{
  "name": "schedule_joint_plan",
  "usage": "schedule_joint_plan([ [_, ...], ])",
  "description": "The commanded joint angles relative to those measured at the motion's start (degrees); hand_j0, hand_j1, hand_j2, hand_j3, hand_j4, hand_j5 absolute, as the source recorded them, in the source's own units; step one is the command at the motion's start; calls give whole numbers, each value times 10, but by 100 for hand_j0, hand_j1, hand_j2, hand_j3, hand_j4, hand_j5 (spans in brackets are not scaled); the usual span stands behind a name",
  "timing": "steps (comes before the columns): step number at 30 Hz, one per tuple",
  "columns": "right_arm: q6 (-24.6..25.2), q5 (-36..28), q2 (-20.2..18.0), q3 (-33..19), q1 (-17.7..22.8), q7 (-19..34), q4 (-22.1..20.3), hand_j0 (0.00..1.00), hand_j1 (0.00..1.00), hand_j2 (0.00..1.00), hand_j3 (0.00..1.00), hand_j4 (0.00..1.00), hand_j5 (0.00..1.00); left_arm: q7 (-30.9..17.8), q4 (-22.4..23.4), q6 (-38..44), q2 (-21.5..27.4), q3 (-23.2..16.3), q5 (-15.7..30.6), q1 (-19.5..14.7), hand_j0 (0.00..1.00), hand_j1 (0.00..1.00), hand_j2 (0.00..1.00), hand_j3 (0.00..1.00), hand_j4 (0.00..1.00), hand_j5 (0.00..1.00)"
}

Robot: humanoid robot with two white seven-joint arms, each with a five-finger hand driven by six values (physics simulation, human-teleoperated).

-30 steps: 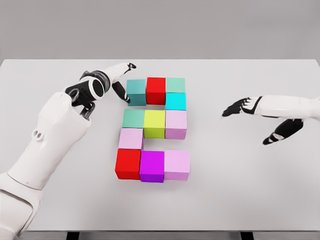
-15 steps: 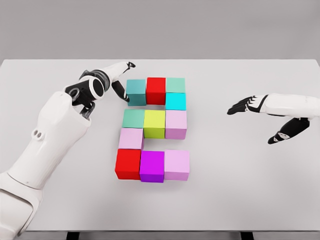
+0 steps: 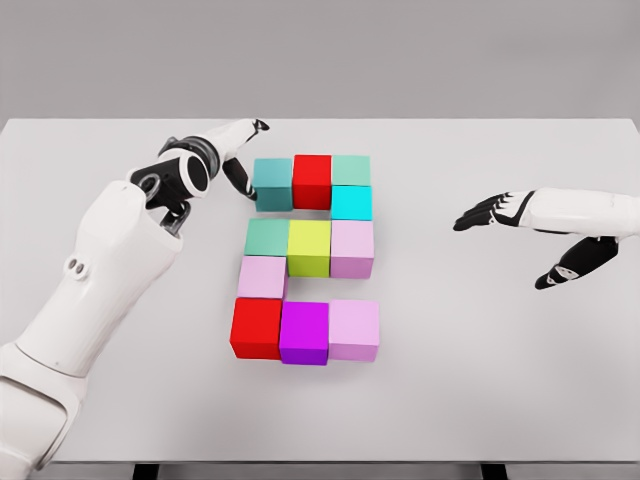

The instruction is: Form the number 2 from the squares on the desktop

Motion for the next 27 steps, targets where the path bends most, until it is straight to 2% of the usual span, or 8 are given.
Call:
schedule_joint_plan([
  [1,2,-4,-1,-1,0,0,-2,100,100,100,100,100,100,0,0,-2,-3,0,-4,0,99,99,99,99,99,99],
  [27,2,-3,-4,-1,2,0,-12,100,100,100,100,100,100,0,-6,-2,-6,1,-4,3,99,99,99,99,99,99],
])
